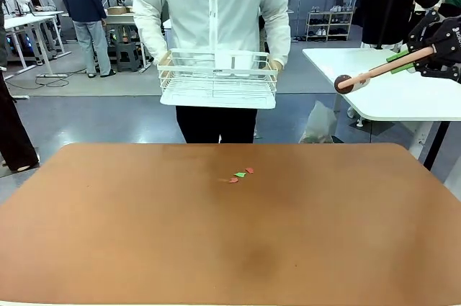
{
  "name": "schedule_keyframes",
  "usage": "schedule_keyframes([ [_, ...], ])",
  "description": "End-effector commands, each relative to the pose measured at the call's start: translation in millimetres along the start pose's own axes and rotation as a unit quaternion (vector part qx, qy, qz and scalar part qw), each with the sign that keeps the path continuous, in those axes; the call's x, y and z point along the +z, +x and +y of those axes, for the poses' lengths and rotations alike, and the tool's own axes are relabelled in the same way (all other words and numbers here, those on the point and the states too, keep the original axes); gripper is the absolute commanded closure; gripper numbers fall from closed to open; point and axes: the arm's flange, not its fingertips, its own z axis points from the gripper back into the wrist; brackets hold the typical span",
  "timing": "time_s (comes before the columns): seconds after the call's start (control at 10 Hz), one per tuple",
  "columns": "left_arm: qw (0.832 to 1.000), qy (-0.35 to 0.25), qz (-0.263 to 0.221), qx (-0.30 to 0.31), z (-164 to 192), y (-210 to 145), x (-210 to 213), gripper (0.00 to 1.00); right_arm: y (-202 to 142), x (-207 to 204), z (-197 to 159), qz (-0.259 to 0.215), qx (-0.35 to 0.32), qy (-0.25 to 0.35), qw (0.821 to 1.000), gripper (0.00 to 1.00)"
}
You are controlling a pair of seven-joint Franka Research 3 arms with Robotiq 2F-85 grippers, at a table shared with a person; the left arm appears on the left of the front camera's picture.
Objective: Clean the table.
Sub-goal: Clean the table with the Lint Roller when the human lifts the Dish drying rack.
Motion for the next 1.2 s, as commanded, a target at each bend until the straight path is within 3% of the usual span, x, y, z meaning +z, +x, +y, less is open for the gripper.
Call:
schedule_keyframes([
  [0.0, 1.0, -0.012, -0.003, -0.002, 0, 0, 2, 0.0, 41, -18, 24, 0.07, 0.1, -0.046, 0.991, 0.79],
  [0.1, 1.0, -0.012, -0.003, -0.002, 0, 0, 2, 0.0, 54, -43, 29, 0.081, 0.158, -0.055, 0.983, 0.79],
  [0.3, 1.0, -0.012, -0.003, -0.002, 0, 0, 2, 0.0, 82, -97, 23, 0.162, 0.228, -0.043, 0.959, 0.79],
  [0.4, 1.0, -0.012, -0.003, -0.002, 0, 0, 2, 0.0, 88, -127, 11, 0.134, 0.249, -0.069, 0.957, 0.79],
  [0.6, 1.0, -0.012, -0.003, -0.002, 0, 0, 2, 0.0, 94, -170, -6, 0.138, 0.244, -0.096, 0.955, 0.79],
  [0.9, 1.0, -0.012, -0.003, -0.002, 0, 0, 2, 0.0, 83, -173, -5, 0.135, 0.234, -0.11, 0.957, 0.79],
  [1.1, 1.0, -0.012, -0.003, -0.002, 0, 0, 2, 0.0, 96, -185, -18, 0.148, 0.239, -0.096, 0.955, 0.79],
])
